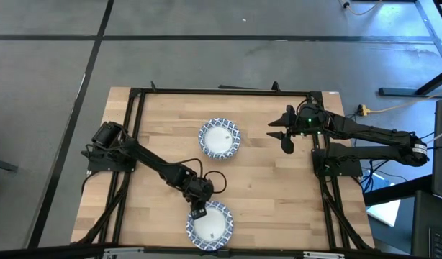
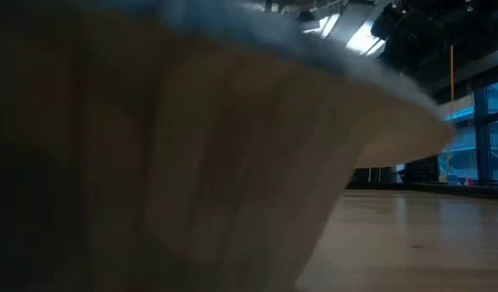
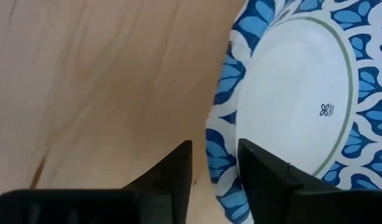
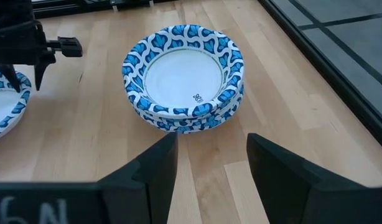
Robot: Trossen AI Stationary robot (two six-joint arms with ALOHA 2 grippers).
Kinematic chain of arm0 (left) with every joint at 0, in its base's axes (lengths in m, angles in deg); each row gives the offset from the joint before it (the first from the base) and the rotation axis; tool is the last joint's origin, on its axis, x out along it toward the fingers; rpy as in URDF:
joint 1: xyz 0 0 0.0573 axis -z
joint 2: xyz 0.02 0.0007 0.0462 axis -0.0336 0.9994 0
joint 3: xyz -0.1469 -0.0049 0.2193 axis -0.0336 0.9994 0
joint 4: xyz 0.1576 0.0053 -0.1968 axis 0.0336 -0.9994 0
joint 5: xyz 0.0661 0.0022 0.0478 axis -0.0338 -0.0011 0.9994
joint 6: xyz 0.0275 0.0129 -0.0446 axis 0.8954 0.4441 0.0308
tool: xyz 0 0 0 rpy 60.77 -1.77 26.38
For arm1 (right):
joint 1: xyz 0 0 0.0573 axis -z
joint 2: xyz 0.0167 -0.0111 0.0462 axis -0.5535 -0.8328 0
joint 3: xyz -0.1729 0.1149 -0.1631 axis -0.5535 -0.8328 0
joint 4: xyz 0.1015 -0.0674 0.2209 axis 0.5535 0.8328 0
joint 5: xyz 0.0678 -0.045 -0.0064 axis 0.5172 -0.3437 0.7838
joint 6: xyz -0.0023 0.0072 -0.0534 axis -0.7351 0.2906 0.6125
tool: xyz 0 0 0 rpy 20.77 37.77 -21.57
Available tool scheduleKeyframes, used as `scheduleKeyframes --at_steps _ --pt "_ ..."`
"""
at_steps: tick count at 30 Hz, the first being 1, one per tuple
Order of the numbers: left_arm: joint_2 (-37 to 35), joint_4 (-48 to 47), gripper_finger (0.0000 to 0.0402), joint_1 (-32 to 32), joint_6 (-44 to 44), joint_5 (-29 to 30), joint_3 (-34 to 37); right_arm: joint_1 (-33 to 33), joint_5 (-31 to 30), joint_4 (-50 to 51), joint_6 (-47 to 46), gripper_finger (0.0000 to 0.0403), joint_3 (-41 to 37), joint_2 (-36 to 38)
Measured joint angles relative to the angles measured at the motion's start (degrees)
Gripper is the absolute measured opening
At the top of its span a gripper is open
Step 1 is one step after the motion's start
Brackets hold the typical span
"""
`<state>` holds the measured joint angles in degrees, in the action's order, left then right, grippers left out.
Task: Nest bowls inside each other
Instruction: Stack the blue patterned bowl on the stacked blue patterned bowls
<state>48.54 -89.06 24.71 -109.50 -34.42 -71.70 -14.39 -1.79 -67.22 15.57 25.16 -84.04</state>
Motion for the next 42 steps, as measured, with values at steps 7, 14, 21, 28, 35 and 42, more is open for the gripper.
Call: scheduleKeyframes --at_steps 7,14,21,28,35,42 --pt "0.00 0.00 0.0070 0.00 0.02 0.00 0.00 0.01 -0.01 -0.02 -0.28 0.0193 0.00 0.00" --pt "-0.05 0.07 0.0009 -0.25 0.65 -0.25 -0.04 0.01 -0.01 -0.04 -0.31 0.0193 0.00 0.00" --pt "-0.24 -0.23 0.0002 -3.04 2.58 -2.07 -0.04 -0.01 -0.01 -0.04 -0.28 0.0193 0.00 0.00" --pt "-4.72 -1.24 0.0001 -8.42 7.79 -5.91 -0.02 0.00 -0.03 0.11 -0.42 0.0193 0.00 0.00" --pt "-13.85 -2.29 0.0001 -15.62 10.95 -4.65 -0.02 -0.01 -0.08 0.13 -0.28 0.0193 0.00 0.00" --pt "-21.21 -2.93 0.0000 -30.10 9.55 3.14 -0.02 0.01 -0.09 0.00 -0.27 0.0193 0.00 0.00"
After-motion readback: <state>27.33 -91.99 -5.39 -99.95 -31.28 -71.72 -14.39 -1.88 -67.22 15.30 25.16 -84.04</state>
